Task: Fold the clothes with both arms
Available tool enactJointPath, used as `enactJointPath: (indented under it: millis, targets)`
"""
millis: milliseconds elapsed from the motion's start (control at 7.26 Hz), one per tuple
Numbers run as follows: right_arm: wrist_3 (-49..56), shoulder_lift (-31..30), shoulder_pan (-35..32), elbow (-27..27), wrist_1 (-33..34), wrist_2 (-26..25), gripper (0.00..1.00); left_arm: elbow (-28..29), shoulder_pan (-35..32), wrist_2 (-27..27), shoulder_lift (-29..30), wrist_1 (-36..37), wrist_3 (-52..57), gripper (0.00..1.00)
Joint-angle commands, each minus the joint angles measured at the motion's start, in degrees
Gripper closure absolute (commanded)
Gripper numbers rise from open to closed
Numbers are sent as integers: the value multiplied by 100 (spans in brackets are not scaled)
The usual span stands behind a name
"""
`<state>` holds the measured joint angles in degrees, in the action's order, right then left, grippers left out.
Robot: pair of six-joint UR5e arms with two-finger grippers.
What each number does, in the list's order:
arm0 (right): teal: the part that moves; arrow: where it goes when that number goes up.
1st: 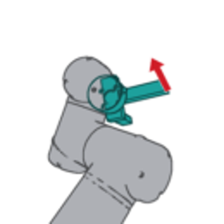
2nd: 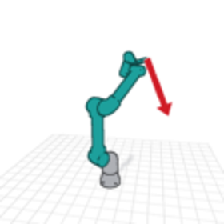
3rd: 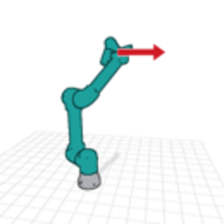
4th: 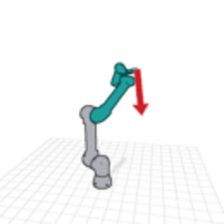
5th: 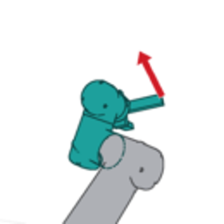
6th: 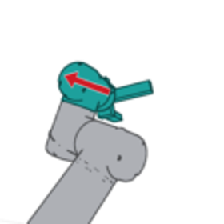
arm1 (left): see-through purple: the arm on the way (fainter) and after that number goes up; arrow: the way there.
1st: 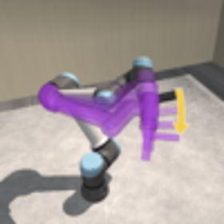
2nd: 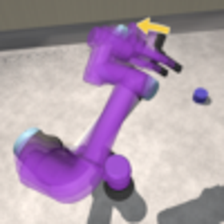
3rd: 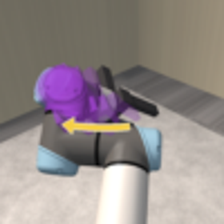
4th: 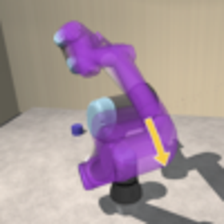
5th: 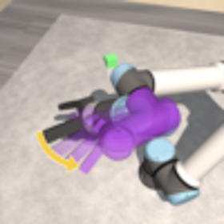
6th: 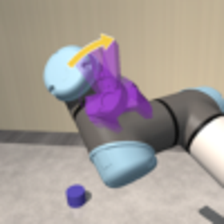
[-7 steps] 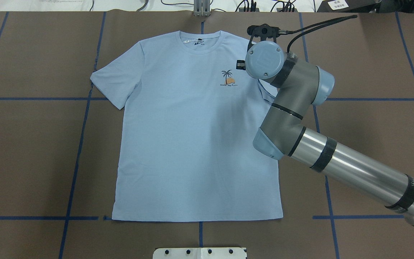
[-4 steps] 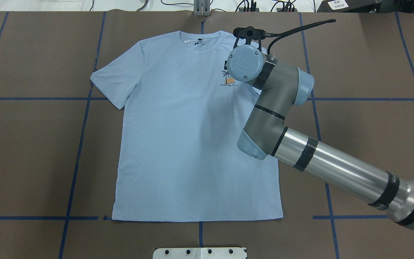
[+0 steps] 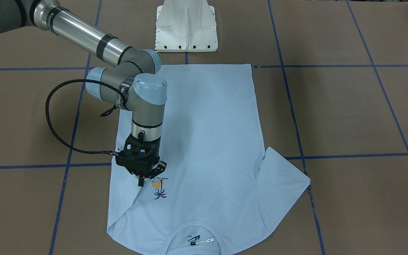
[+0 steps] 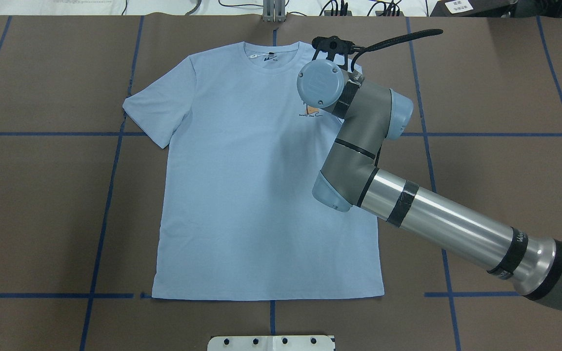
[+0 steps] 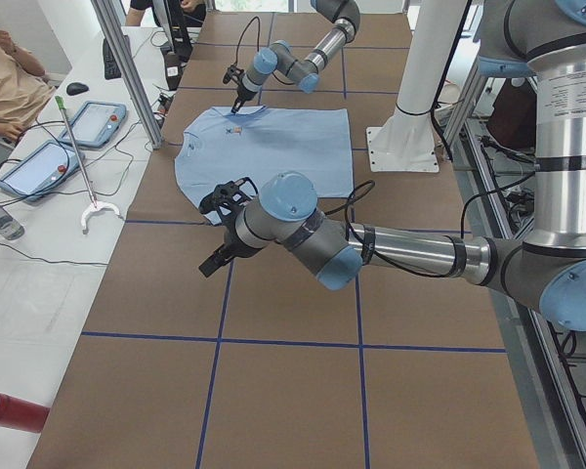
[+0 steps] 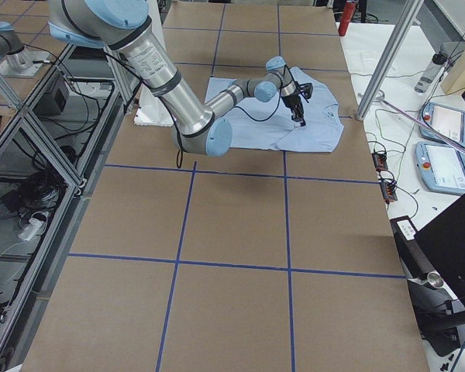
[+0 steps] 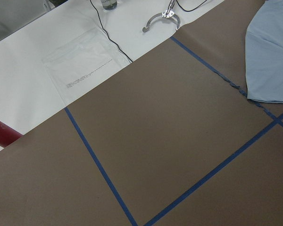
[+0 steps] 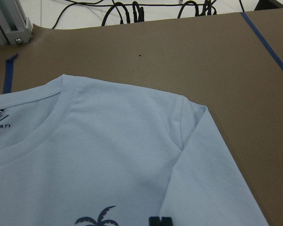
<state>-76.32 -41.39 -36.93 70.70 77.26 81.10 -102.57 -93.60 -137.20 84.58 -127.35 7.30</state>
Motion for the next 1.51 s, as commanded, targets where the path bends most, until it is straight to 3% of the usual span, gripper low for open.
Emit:
enactJointPath:
  millis: [0,138,413,689,826,1239,1377]
  targets:
    - [-275,17,2,-12,-17,-15,87,-8,0,-9,-3,0,0,0]
    - [-243,43,37,-64,-44,-129,1,0,0,-87,-3,0,0,0]
    - [19,332,-59,-56,0,62,0,0,9,-114,6,0,-26,0]
    - [806,334,-671,40,253,1358,0,-61,17,-123,76,-226,-184,0]
    - [1299,334,-1040,276,585,1773,0,-18,261,-114,102,-324,-193,0]
    - [3257,-462,-2375,1321,1028,3389,0,132,1402,8,1023,-299,-2592,0]
    - [4056,-866,-2893,1506,993,3943,0,132,1824,688,1260,-316,-3576,0]
